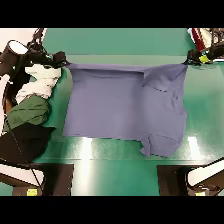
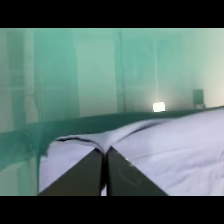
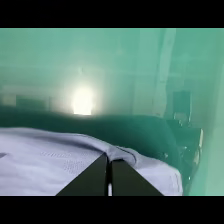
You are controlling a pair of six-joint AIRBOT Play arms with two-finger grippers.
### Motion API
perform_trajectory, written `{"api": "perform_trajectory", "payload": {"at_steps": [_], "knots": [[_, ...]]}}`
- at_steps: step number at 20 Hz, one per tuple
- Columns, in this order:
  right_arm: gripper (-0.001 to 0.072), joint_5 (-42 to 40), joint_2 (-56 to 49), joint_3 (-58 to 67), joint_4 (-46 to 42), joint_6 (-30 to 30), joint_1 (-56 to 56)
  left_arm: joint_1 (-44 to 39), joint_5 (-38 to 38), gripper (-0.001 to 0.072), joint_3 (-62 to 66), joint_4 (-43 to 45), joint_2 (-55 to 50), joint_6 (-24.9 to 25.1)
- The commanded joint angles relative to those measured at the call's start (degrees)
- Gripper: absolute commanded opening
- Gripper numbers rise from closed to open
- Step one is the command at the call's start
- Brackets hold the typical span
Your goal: Fold the shirts.
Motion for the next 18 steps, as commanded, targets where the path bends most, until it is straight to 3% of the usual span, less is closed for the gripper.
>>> {"api": "perform_trajectory", "payload": {"at_steps": [1, 6, 13, 14, 15, 16, 18], "knots": [[0.0010, -2.49, 2.89, -5.07, -0.83, -0.39, -0.83, 0.98, -6.19, 0.0022, 1.75, 2.01, -1.05, 0.94], [0.0010, -3.43, 8.57, -20.76, -1.92, -0.61, -0.39, -1.14, -13.97, 0.0022, -3.08, 10.32, -1.03, 1.14], [0.0012, -8.39, 16.55, -40.63, -1.66, -0.59, -0.39, -2.40, -9.16, 0.0026, -12.57, 10.82, -1.05, -1.49], [0.0025, -9.46, 17.42, -42.27, -1.29, -0.57, -0.42, -2.40, -9.22, 0.0129, -12.50, 10.71, -1.03, -1.84], [0.0227, -9.49, 18.03, -43.21, -1.20, -0.50, -0.42, -2.40, -9.84, 0.0407, -12.50, 10.71, -1.03, -2.69], [0.0404, -8.31, 18.32, -43.25, -1.20, -0.50, -0.42, -2.36, -11.17, 0.0504, -12.50, 10.75, -0.92, -2.86], [0.0401, -3.91, 19.19, -42.01, -1.31, -0.52, -1.01, -2.34, -15.58, 0.0497, -12.55, 13.00, 0.35, -2.84]]}}
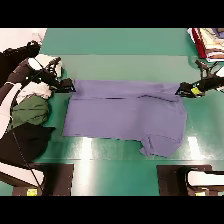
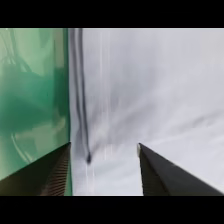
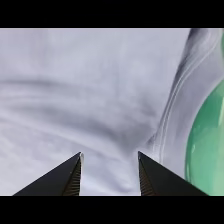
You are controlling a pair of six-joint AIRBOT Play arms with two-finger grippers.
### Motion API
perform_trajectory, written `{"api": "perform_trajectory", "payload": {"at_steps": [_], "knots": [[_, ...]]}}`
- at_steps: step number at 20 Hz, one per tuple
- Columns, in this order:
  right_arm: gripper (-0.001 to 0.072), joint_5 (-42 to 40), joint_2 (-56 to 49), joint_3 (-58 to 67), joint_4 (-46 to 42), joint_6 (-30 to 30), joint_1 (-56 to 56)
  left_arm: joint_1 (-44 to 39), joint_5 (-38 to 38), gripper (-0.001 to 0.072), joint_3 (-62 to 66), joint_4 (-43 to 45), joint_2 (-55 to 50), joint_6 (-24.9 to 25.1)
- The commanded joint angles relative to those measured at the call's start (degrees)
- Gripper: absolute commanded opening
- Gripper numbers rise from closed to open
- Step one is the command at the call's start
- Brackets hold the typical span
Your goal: Fold the shirts.
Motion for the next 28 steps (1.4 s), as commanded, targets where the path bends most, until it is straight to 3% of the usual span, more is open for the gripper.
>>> {"api": "perform_trajectory", "payload": {"at_steps": [1, 7, 14, 24, 25, 26, 28], "knots": [[0.0375, 4.79, 2.97, -1.16, 0.02, 0.02, -0.87, -0.07, -6.05, 0.0497, -0.52, 4.20, 2.21, -0.81], [0.0376, 12.26, 15.78, -9.05, -0.22, 0.02, -6.56, -0.07, -14.84, 0.0498, -10.32, 9.29, 13.16, -0.79], [0.0390, 15.87, 25.62, -18.34, 0.26, -0.63, -10.01, -0.09, -6.54, 0.0497, -38.77, 9.01, 28.79, -3.19], [0.0389, 16.87, 31.10, -18.49, -0.31, -0.63, -9.97, -0.09, 0.79, 0.0493, -46.31, -0.55, 31.19, -3.82], [0.0389, 17.70, 31.54, -18.49, -1.07, -0.59, -10.03, -0.09, 0.74, 0.0308, -46.31, -0.57, 31.19, -3.78], [0.0388, 18.91, 31.74, -18.51, -2.51, -0.59, -10.40, -0.09, 0.79, 0.0016, -46.31, -0.57, 31.19, -3.19], [0.0389, 21.73, 31.78, -19.19, -4.98, -0.57, -11.91, -0.09, 0.33, 0.0023, -45.66, -0.48, 31.19, -2.21]]}}
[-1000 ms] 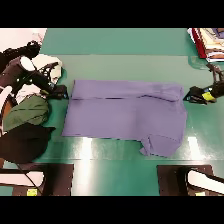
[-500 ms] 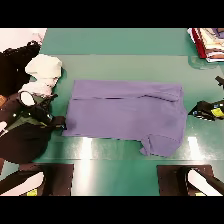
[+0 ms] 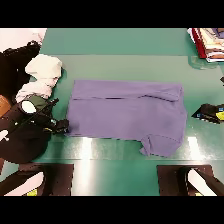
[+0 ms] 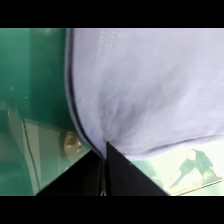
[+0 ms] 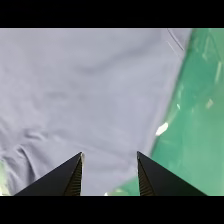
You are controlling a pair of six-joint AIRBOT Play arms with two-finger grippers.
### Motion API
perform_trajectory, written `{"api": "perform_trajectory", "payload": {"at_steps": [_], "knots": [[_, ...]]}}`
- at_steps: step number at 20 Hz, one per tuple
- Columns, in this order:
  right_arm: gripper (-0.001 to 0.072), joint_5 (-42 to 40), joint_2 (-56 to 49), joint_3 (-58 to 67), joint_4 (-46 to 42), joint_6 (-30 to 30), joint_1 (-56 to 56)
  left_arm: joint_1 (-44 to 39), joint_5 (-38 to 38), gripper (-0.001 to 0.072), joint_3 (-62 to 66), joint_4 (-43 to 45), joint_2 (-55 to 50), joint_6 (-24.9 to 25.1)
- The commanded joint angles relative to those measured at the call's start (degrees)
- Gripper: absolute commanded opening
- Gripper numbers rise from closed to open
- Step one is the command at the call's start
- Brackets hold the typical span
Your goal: Fold the shirts.
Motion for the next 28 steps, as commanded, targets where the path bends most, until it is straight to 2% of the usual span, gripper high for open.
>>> {"api": "perform_trajectory", "payload": {"at_steps": [1, 2, 4, 7, 10, 12, 13, 20, 21, 22, 24, 26, 28], "knots": [[0.0388, 4.09, 0.76, -1.73, -3.06, 0.07, -2.36, 0.00, -0.11, 0.0023, 0.96, -0.72, 0.20, 1.38], [0.0391, 4.70, 0.81, -3.82, -3.02, 0.07, -4.04, 0.00, -0.81, 0.0023, 2.03, -0.72, 0.20, 1.55], [0.0522, 5.09, 0.76, -9.94, -2.95, 0.07, -7.30, 0.00, -1.60, 0.0023, 4.20, -0.74, 0.33, 1.60], [0.0507, 2.99, 0.76, -20.13, -1.92, 0.04, -9.25, 0.00, -1.29, 0.0023, 5.84, -0.92, 0.68, 1.57], [0.0504, -0.72, 0.76, -26.73, -0.79, 0.09, -6.12, 0.00, -0.61, 0.0023, 6.01, -0.92, 0.68, 1.55], [0.0487, -2.43, 0.76, -28.76, 0.11, 0.87, -2.62, 0.00, 0.33, 0.0023, 6.01, -0.90, 0.68, 1.53], [0.0431, -3.39, 0.76, -29.22, 1.05, 0.98, -0.81, 0.00, 0.66, 0.0023, 6.01, -0.92, 0.68, 1.51], [0.0416, -7.76, 0.76, -29.18, 2.03, 3.85, 8.46, 0.00, 0.66, 0.0024, 6.01, -0.92, 0.68, 1.53], [0.0315, -7.76, 0.76, -29.18, 2.03, 3.82, 9.40, 0.00, 0.63, 0.0023, 6.01, -0.94, 0.68, 1.53], [0.0249, -7.78, 0.76, -29.18, 2.01, 3.78, 10.25, 0.00, 0.59, 0.0023, 6.01, -0.94, 0.68, 1.53], [0.0013, -7.61, 0.79, -29.16, 1.66, 3.65, 11.89, 0.00, 0.26, 0.0022, 6.01, -0.87, 0.85, 3.10], [0.0012, -5.99, 0.90, -28.39, -1.51, 3.58, 13.49, 0.00, 0.02, 0.0021, 6.03, -0.61, 3.30, 3.45], [0.0011, -1.20, 2.36, -25.99, -6.32, 3.63, 15.89, 0.00, -1.57, 0.0021, 6.01, 1.97, 8.55, 1.60]]}}
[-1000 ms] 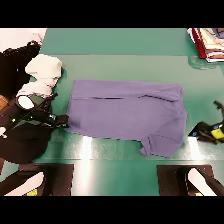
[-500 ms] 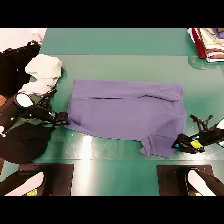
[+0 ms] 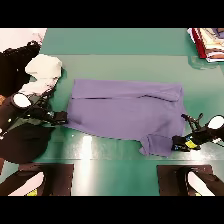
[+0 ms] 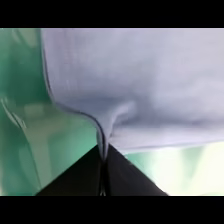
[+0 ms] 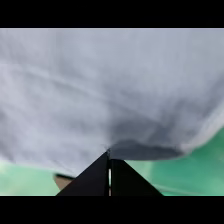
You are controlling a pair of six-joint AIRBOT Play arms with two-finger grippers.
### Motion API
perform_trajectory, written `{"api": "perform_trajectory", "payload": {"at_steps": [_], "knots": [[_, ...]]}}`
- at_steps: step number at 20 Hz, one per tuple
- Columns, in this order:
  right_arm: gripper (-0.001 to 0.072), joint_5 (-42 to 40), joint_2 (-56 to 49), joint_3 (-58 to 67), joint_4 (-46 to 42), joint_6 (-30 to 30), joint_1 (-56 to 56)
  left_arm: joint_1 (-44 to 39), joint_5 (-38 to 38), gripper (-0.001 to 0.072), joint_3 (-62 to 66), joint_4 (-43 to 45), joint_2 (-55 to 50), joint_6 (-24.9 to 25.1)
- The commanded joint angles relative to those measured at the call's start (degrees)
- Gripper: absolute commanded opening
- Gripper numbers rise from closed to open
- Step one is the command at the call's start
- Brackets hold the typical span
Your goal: Fold the shirts.
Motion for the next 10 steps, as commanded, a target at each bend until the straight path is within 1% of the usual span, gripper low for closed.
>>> {"api": "perform_trajectory", "payload": {"at_steps": [1, 2, 4, 7, 9, 10], "knots": [[0.0011, 6.14, 2.91, 3.17, -6.99, 0.13, 3.80, 0.04, -4.37, 0.0021, 0.02, 4.26, 6.97, -1.79], [0.0011, 7.21, 5.49, 4.33, -8.02, 0.17, 4.66, 0.04, -7.63, 0.0021, 0.00, 5.70, 9.29, -1.86], [0.0011, 9.07, 11.23, 5.68, -8.13, 0.72, 4.98, 0.04, -13.03, 0.0021, -0.74, 5.95, 13.92, -2.47], [0.0011, 14.36, 19.23, 7.37, -8.31, 1.73, 3.56, 0.04, -18.78, 0.0021, -1.70, 3.67, 21.24, -6.08], [0.0011, 14.60, 22.10, 10.82, -8.24, 1.75, 1.42, 0.04, -20.00, 0.0021, -1.49, 2.38, 23.37, -6.03], [0.0010, 13.44, 21.86, 13.25, -7.93, 1.75, 0.48, 0.04, -18.91, 0.0021, -0.96, 2.40, 23.21, -6.03]]}}
